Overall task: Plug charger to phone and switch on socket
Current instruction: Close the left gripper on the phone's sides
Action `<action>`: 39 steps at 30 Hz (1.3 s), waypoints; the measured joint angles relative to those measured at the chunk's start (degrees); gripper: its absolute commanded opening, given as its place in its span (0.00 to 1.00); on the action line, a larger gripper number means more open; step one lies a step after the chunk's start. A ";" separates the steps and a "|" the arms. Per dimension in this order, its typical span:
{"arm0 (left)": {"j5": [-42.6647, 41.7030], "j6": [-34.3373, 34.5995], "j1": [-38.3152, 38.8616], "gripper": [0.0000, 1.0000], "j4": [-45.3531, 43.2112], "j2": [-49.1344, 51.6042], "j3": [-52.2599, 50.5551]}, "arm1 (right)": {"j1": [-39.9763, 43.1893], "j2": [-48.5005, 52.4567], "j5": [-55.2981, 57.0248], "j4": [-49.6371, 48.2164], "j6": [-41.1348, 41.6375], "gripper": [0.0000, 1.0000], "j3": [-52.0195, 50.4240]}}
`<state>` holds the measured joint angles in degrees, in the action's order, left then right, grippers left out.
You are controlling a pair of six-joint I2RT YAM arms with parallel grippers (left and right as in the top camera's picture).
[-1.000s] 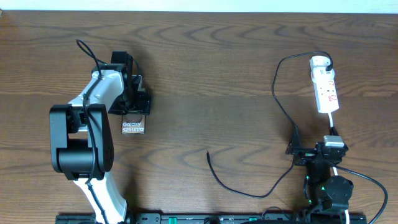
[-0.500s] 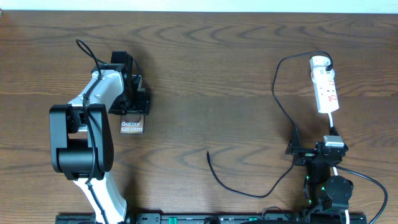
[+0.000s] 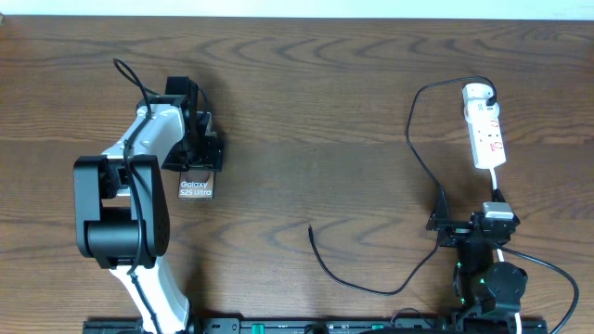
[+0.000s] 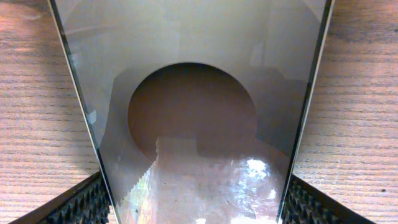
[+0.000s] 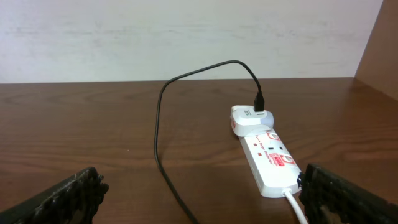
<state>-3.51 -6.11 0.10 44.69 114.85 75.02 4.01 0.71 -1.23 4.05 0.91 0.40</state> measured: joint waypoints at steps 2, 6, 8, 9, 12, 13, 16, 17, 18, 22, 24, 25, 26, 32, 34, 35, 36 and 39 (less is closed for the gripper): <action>0.00 0.00 0.00 0.81 -0.02 0.00 0.00 | 0.00 0.00 0.00 0.00 0.00 0.99 -0.02; 0.00 0.00 0.00 0.81 -0.02 0.00 0.00 | 0.00 0.00 0.00 0.00 0.00 0.99 0.00; 0.00 0.00 0.00 0.78 -0.02 0.00 0.00 | 0.00 0.00 0.00 0.00 0.00 0.99 0.00; 0.00 -0.02 0.00 0.77 -0.04 0.00 0.00 | 0.00 0.00 0.00 0.00 0.00 0.99 -0.02; 0.00 -0.11 -0.04 0.77 -0.07 0.00 0.00 | 0.00 0.00 0.00 0.00 0.00 0.99 0.00; 0.00 -0.11 -0.04 0.77 -0.07 0.00 -0.02 | 0.00 0.00 0.00 0.00 0.00 0.99 -0.02; -0.02 -0.13 -0.04 0.77 -0.07 0.00 0.00 | 0.00 0.00 0.00 0.00 0.00 0.99 0.00; -0.04 -0.13 -0.04 0.76 -0.07 0.00 0.00 | 0.00 0.00 0.00 0.00 0.00 0.99 0.00; -0.04 -0.13 -0.04 0.76 -0.07 0.00 0.00 | 0.00 0.00 0.00 0.00 0.00 0.99 0.00; -0.04 -0.13 -0.04 0.76 -0.07 0.00 0.00 | 0.00 0.00 0.00 0.00 0.00 0.99 0.00; -0.04 -0.13 -0.04 0.76 -0.07 0.00 0.00 | 0.00 0.00 0.00 0.00 0.00 0.99 -0.02; -0.07 -0.15 -0.04 0.76 -0.07 0.00 0.00 | 0.00 0.00 0.00 0.00 0.00 0.99 -0.02; -0.07 -0.15 -0.04 0.75 -0.07 0.00 0.00 | 0.00 0.00 0.00 0.00 0.00 0.99 -0.02; -0.20 -0.15 -0.11 0.72 -0.07 0.00 0.00 | 0.00 0.00 0.00 0.00 0.00 0.99 -0.02; -0.20 -0.15 -0.11 0.73 -0.07 0.00 0.00 | 0.00 0.00 0.00 0.00 0.00 0.99 -0.02; -0.20 -0.15 -0.11 0.73 -0.07 0.00 0.00 | 0.00 0.00 0.00 0.00 0.00 0.99 -0.02; -0.20 -0.15 -0.09 0.70 -0.07 0.00 0.00 | 0.00 0.00 0.00 0.00 0.00 0.99 -0.02; -0.22 -0.15 -0.09 0.70 -0.04 0.00 0.00 | 0.00 0.00 0.00 0.00 0.00 0.99 -0.02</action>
<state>-3.73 -6.26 0.01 44.64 114.85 75.02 4.01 0.71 -1.23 4.05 0.91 0.38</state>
